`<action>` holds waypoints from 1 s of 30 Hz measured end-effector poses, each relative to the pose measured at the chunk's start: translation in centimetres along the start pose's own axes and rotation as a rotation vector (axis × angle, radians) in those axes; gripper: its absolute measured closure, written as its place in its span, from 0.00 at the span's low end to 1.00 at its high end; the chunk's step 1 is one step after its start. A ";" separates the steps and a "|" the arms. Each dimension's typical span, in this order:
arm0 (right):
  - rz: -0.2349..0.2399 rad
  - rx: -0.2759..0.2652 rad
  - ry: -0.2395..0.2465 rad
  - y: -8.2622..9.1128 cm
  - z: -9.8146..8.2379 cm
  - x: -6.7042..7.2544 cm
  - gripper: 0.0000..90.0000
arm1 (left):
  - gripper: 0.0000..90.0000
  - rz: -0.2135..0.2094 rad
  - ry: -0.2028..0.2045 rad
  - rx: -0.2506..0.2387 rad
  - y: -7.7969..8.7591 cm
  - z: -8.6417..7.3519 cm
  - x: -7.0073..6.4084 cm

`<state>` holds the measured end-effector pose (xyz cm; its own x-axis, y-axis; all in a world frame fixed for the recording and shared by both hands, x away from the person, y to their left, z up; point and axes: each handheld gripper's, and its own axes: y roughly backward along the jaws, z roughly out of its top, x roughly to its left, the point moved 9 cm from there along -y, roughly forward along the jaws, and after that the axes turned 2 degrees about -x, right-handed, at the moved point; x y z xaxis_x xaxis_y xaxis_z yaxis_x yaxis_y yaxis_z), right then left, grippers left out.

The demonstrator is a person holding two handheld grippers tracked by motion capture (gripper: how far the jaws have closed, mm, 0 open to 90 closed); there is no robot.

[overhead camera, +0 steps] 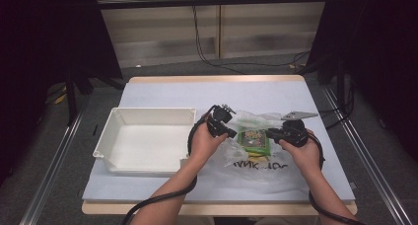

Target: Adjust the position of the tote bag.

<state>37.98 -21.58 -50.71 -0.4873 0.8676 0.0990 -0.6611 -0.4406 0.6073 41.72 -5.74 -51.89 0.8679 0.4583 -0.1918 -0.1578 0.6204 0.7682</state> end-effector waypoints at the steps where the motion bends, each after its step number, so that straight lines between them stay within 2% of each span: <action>1: 0.001 -0.002 -0.002 -0.1 0.1 0.0 0.92 | 1.00 0.001 0.008 -0.008 0.0 0.1 0.0; 3: 0.007 -0.008 -0.004 -0.3 0.2 0.1 0.97 | 1.00 -0.024 0.000 -0.017 0.1 0.2 -0.2; 5: 0.016 -0.008 -0.004 -0.6 0.4 0.3 0.99 | 1.00 -0.037 0.007 -0.033 0.2 0.4 -0.5; 7: 0.034 -0.016 -0.013 -0.8 0.7 0.6 1.00 | 1.00 -0.041 -0.009 -0.041 0.4 0.6 -0.9; 10: 0.022 -0.013 0.013 -1.1 1.0 0.9 1.00 | 0.97 -0.059 -0.029 -0.066 0.7 1.1 -1.7; 11: 0.023 -0.014 0.010 -1.1 1.0 0.9 1.00 | 0.97 -0.084 -0.035 -0.075 0.8 1.3 -2.1; 15: 0.020 -0.011 0.020 -1.2 1.1 1.0 1.00 | 1.00 -0.104 -0.058 -0.087 0.9 2.0 -3.0; 16: 0.025 -0.013 0.020 -1.2 1.2 1.0 1.00 | 1.00 -0.097 -0.058 -0.084 0.8 2.1 -3.2; 18: 0.025 -0.011 0.023 -1.2 1.2 1.1 1.00 | 1.00 -0.109 -0.059 -0.086 0.4 2.3 -3.4; 20: 0.024 -0.009 0.024 -1.1 1.3 1.2 1.00 | 1.00 -0.096 -0.051 -0.070 0.0 2.2 -2.9; 21: 0.028 -0.009 0.025 -1.0 1.4 1.3 1.00 | 1.00 -0.071 -0.055 -0.063 -0.3 2.2 -2.4; 24: 0.033 0.002 0.043 -0.5 1.5 1.6 0.99 | 1.00 -0.053 -0.019 -0.063 -0.7 2.2 -1.6; 25: 0.040 0.001 0.045 -0.4 1.5 1.8 0.98 | 1.00 -0.039 -0.033 -0.044 -0.7 2.0 -1.1; 26: 0.039 0.000 0.046 -0.2 1.6 1.8 0.98 | 1.00 -0.030 -0.019 -0.047 -0.9 2.1 -0.9; 27: 0.040 0.001 0.044 0.0 1.6 1.7 0.97 | 1.00 -0.015 -0.033 -0.029 -0.9 2.0 -0.5; 30: 0.034 0.014 0.050 0.7 1.5 1.4 0.97 | 1.00 0.020 -0.015 -0.030 -0.9 2.0 0.3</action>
<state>37.72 -20.32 -48.96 -0.5377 0.8393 0.0803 -0.6358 -0.4661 0.6152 43.10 -7.41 -51.45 0.8712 0.4616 -0.1674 -0.1891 0.6301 0.7531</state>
